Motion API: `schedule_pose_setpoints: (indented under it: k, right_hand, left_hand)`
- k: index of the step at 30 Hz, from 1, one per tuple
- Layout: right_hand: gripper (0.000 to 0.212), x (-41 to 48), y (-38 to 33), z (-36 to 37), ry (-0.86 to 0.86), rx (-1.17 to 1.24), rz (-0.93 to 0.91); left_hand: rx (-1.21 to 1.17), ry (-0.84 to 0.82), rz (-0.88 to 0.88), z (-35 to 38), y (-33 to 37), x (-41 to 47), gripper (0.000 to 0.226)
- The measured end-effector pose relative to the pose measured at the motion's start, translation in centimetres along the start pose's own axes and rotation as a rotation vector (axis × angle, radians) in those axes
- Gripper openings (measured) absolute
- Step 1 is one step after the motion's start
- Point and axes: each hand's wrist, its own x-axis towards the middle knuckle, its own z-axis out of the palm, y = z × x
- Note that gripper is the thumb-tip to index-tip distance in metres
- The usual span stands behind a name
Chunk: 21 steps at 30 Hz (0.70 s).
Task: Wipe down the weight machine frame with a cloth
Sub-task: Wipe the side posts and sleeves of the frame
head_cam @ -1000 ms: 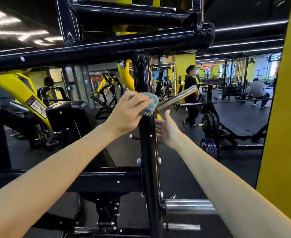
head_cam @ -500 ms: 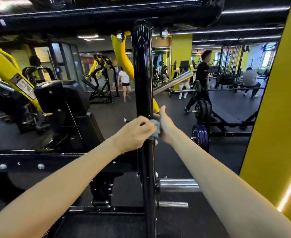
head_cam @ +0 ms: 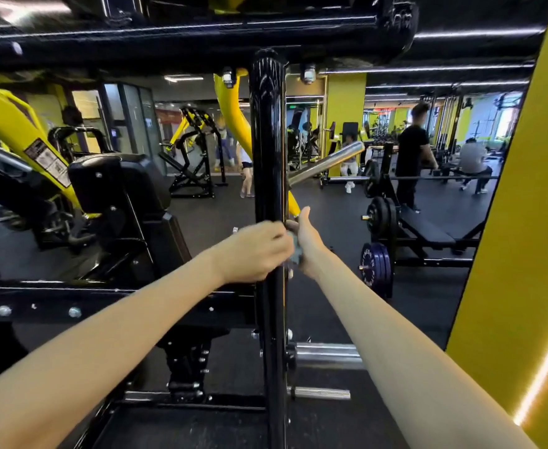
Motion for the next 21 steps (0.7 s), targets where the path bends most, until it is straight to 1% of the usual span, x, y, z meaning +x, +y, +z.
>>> schedule_pose_setpoints:
  k: [3,5,6,8,10,11,12,13,15,16,17,19,20,21]
  right_hand:
    - [0.065,0.4,0.4,-0.3,-0.025,0.014,-0.022]
    - [0.065,0.5,0.7,-0.5,-0.028,0.018,-0.025]
    - [0.065,0.6,0.7,-0.8,-0.052,0.034,-0.008]
    - [0.064,0.3,0.4,-0.7,-0.039,0.03,0.011]
    - [0.064,0.0,0.1,-0.7,-0.018,-0.011,0.01]
    - [0.065,-0.3,0.0,-0.6,-0.025,-0.007,0.005]
    - [0.068,-0.2,0.0,-0.6,-0.022,-0.021,-0.008]
    - [0.072,-0.1,0.0,-0.5,-0.01,-0.026,-0.029]
    - [0.079,0.5,0.2,-0.7,-0.004,-0.074,-0.052]
    - [0.08,1.0,0.4,-0.8,-0.009,-0.077,-0.052]
    - [0.078,1.2,0.6,-0.9,-0.007,-0.069,-0.055]
    - [0.071,1.4,1.1,-1.2,-0.011,-0.045,-0.05]
    - [0.069,1.4,1.5,-1.5,-0.005,-0.044,-0.037]
    - [0.069,1.4,2.2,-1.8,0.001,-0.05,-0.026]
  left_hand:
    - [-0.003,0.161,-0.201,-0.8,-2.6,1.8,0.012]
    - [-0.047,0.223,-0.279,0.2,-1.4,1.4,0.011]
    - [-0.075,0.203,-0.266,0.9,-0.1,0.8,0.01]
    - [-0.067,0.1,-0.134,1.6,1.8,-0.2,0.013]
    - [-0.027,-0.019,0.017,1.4,0.7,-0.6,0.015]
    - [-0.011,-0.017,0.057,0.8,-0.6,-0.2,0.014]
    - [0.002,0.036,0.046,0.3,-1.9,0.3,0.017]
    - [0.012,0.12,-0.014,-0.2,-3.3,0.7,0.02]
    - [0.022,0.301,-0.202,-0.7,-5.1,1.2,0.023]
    - [-0.015,0.366,-0.267,-0.6,-5.0,1.2,0.023]
    - [-0.061,0.413,-0.295,-0.2,-4.3,1.1,0.021]
    - [-0.133,0.415,-0.266,1.5,-1.2,0.1,0.023]
    - [-0.15,0.354,-0.204,2.6,0.8,-0.8,0.022]
    - [-0.156,0.248,-0.121,3.6,2.9,-2.0,0.018]
